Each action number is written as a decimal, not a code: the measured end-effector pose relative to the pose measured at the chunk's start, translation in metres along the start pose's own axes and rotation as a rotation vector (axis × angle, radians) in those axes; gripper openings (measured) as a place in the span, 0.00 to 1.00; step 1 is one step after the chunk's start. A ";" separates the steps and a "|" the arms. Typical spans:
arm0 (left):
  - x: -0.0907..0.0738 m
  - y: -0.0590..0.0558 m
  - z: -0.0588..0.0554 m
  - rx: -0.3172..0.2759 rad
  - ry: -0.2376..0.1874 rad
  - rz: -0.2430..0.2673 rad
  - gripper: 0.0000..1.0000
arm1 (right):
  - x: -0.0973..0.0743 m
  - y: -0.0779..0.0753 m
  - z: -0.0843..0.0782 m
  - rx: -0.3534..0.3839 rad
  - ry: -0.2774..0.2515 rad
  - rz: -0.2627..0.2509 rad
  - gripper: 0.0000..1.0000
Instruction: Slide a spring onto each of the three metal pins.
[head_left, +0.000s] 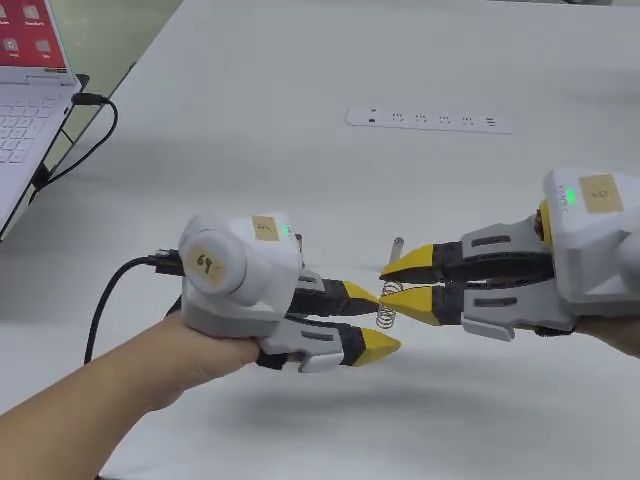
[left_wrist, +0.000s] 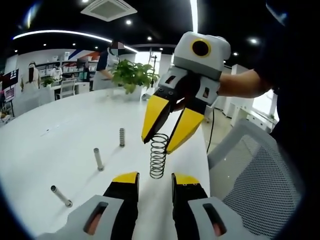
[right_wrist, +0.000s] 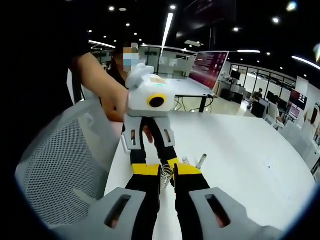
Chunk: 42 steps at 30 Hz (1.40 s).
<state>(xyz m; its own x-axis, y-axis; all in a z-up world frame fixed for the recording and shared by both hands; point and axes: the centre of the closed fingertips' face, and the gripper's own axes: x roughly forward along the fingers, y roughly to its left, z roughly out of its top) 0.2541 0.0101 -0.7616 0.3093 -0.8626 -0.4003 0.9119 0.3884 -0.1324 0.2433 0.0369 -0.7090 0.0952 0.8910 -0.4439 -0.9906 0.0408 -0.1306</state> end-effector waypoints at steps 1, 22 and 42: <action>-0.001 0.002 -0.001 -0.001 0.000 0.010 0.20 | 0.000 -0.001 0.000 -0.004 0.002 -0.003 0.07; -0.032 0.029 -0.015 -0.028 -0.001 0.144 0.50 | -0.004 -0.014 -0.003 -0.003 0.003 -0.049 0.07; -0.068 0.057 -0.032 -0.087 -0.002 0.289 0.80 | -0.006 -0.028 -0.012 -0.011 0.035 -0.097 0.07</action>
<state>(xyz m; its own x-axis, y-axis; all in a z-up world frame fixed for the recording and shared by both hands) 0.2766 0.1011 -0.7707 0.5535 -0.7128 -0.4308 0.7595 0.6443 -0.0901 0.2713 0.0252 -0.7134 0.1941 0.8669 -0.4592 -0.9754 0.1209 -0.1841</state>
